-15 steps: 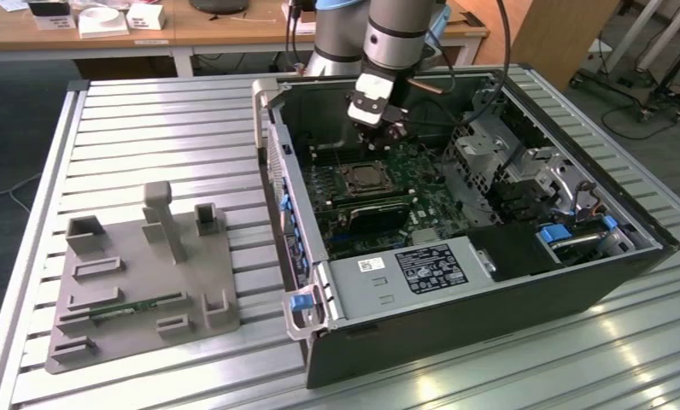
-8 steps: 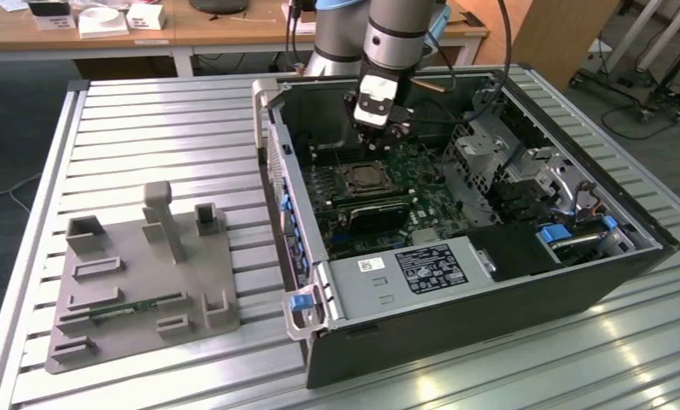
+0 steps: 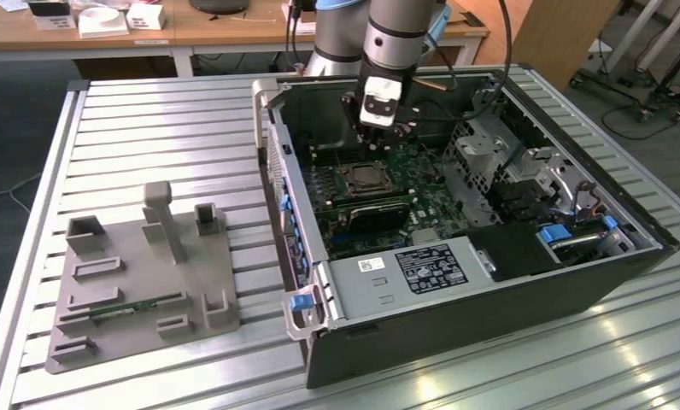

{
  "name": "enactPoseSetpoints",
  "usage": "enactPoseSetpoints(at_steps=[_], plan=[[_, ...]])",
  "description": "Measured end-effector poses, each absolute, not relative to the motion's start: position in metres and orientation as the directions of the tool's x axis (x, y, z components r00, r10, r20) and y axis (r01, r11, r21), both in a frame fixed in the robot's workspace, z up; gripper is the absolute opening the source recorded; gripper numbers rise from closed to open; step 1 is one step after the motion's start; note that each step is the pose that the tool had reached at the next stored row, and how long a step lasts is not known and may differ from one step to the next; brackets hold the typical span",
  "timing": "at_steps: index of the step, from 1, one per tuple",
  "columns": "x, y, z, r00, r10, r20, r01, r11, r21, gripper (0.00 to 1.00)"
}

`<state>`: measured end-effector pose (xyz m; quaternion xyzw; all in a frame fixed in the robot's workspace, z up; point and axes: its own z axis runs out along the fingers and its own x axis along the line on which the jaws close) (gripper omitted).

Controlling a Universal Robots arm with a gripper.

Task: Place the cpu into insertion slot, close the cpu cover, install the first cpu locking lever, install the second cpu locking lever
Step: 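Install the first cpu locking lever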

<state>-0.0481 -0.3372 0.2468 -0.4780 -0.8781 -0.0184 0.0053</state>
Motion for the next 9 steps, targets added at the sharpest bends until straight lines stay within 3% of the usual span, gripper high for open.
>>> enactPoseSetpoints(at_steps=[9], plan=[[-0.0481, -0.3372, 0.2467, -0.62, 0.784, 0.027, 0.785, 0.619, 0.027, 0.11]])
